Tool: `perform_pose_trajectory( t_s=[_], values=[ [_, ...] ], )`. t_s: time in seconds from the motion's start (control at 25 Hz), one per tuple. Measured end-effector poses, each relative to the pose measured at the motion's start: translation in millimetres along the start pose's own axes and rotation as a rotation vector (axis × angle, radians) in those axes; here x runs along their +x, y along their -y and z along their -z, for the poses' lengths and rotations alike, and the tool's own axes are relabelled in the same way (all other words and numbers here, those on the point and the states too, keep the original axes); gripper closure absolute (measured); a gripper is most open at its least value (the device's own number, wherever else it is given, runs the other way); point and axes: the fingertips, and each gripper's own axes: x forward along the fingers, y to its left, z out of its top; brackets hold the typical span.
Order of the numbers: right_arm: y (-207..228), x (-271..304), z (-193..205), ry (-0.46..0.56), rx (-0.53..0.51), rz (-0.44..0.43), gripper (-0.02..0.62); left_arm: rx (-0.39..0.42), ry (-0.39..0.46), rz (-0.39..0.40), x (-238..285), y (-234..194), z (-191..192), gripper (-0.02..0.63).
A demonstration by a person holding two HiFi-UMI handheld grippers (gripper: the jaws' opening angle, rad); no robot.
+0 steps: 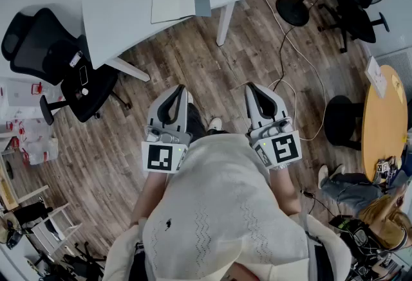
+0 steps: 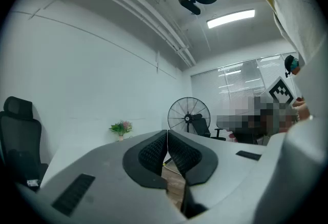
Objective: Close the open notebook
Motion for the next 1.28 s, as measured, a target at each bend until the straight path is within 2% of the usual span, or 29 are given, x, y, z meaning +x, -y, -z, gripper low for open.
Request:
perform_pose_trajectory(
  t_s=[0.12, 0.24, 0.36, 0.68, 0.84, 0.96, 1.28],
  values=[
    [2.1, -2.9, 1.2, 0.001, -0.002, 0.007, 0.594, 0.027, 0.002, 0.009, -0.7, 1.3, 4.6, 0.594],
    [4.8, -7.8, 3.5, -0.003, 0.002, 0.010, 0.594, 0.002, -0.008, 0.004, -2.0, 7.1, 7.6, 0.594],
    [5.1, -9.4, 6.2, -0.011, 0.005, 0.008, 0.594, 0.021, -0.013, 0.006, -4.1, 8.3, 12.6, 0.594],
    [-1.1, -8.0, 9.0, -0.025, -0.006, -0.005, 0.594, 0.001, -0.019, 0.002, -4.2, 5.3, 17.0, 0.594],
    [4.2, -7.7, 9.0, -0.018, 0.001, 0.025, 0.594, 0.005, -0.016, 0.013, 1.0, 6.1, 17.6, 0.594],
    [9.3, -8.4, 7.4, 0.002, 0.022, 0.038, 0.594, -0.022, -0.028, 0.016, 5.8, 9.7, 18.8, 0.594],
    [14.7, 7.9, 11.9, -0.024, 0.024, 0.067, 0.594, -0.043, -0.039, 0.020, 18.2, -2.6, 20.8, 0.594]
  ],
)
